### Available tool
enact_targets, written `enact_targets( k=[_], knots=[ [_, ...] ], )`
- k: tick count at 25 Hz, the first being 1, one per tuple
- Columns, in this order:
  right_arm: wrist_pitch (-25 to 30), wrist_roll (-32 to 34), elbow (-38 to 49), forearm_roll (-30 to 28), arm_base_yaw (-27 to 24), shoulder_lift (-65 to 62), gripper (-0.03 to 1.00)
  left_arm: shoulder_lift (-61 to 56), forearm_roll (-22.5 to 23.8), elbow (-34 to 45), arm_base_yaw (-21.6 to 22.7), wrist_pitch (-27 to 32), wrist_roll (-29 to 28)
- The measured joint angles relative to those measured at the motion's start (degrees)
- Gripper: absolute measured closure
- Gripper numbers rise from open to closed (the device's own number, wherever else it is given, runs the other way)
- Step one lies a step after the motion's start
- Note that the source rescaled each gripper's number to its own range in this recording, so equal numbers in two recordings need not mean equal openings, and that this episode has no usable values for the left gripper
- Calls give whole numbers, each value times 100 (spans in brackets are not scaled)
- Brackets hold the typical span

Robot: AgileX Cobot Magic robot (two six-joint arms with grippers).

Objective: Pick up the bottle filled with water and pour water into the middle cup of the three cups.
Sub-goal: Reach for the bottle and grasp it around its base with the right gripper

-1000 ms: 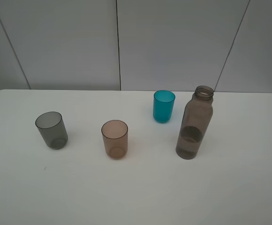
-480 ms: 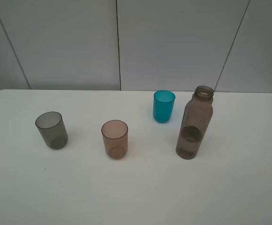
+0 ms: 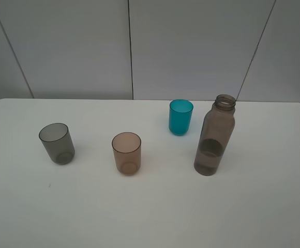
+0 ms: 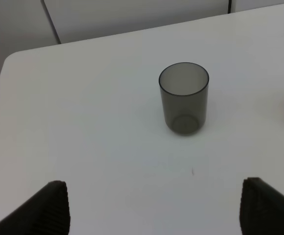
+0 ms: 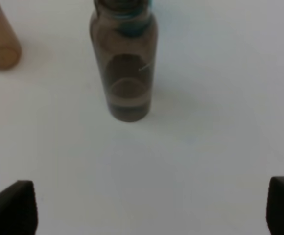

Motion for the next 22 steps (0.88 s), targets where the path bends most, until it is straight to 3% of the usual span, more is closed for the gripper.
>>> enact_targets(
  k=[6, 13, 22],
  knots=[
    [-575, -68, 0, 14, 618, 1091, -3, 0, 0, 0, 0, 0, 0],
    [-1406, -74, 192, 519, 807, 2021, -3, 0, 0, 0, 0, 0, 0],
    [-3413, -74, 1289, 897, 1014, 2427, -3, 0, 0, 0, 0, 0, 0]
  ],
)
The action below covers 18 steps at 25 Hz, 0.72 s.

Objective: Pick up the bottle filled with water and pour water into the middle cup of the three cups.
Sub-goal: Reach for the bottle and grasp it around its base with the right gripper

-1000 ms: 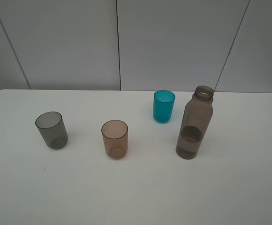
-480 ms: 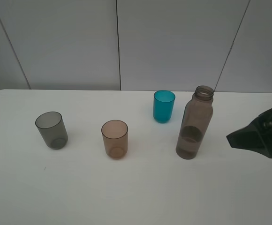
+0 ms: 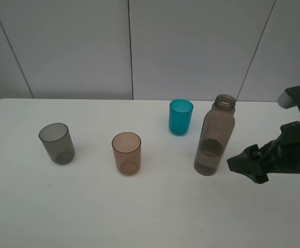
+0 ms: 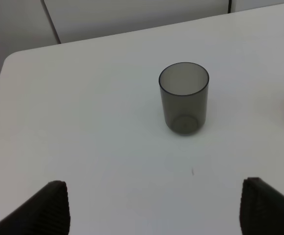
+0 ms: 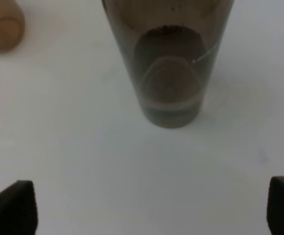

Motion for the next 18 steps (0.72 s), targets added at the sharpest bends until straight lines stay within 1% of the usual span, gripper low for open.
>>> enact_targets(
  k=[4, 9, 12, 15, 18],
  knots=[
    [-1369, 0, 472, 65, 453, 337, -3, 0, 0, 0, 0, 0, 0],
    [-2628, 0, 625, 69, 823, 753, -3, 0, 0, 0, 0, 0, 0],
    [-3479, 0, 625, 69, 1005, 1046, -3, 0, 0, 0, 0, 0, 0],
    [-4143, 136, 650, 69, 1055, 1328, -3, 0, 0, 0, 0, 0, 0],
    [-4604, 470, 656, 20, 1055, 1600, -3, 0, 0, 0, 0, 0, 0]
  ],
)
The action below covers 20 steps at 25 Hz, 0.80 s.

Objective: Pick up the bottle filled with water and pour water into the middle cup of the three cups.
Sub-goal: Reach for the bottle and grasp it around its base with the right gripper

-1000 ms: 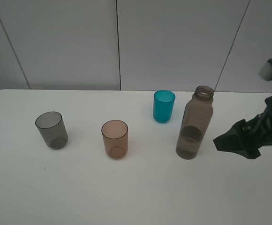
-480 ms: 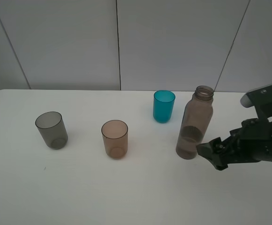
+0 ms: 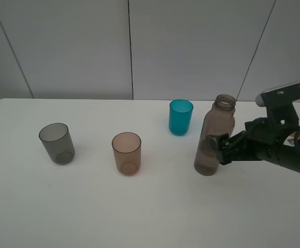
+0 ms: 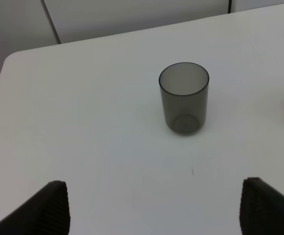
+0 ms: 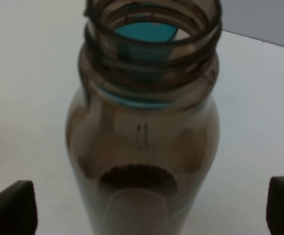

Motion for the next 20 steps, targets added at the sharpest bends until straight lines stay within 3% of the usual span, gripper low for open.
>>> enact_targets(
  k=[8, 20],
  knots=[
    [-1100, 1453, 25, -867, 0, 505, -3, 0, 0, 0, 0, 0, 0],
    [-1858, 1607, 20, -1071, 0, 1286, -3, 0, 0, 0, 0, 0, 0]
  ],
)
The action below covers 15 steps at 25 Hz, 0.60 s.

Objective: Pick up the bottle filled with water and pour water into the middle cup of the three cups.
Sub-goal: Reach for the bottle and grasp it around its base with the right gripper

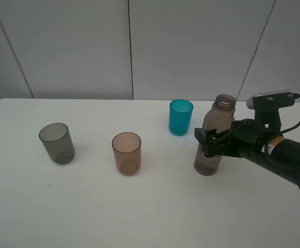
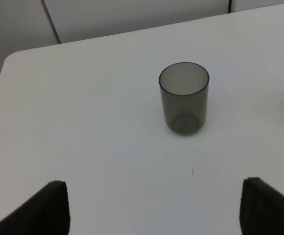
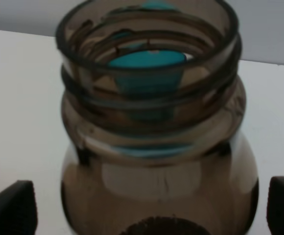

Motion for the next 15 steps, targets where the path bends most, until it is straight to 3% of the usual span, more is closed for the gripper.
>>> enact_targets(
  k=[15],
  knots=[
    [-729, 0, 220, 0, 0, 574, -3, 0, 0, 0, 0, 0, 0]
  ],
)
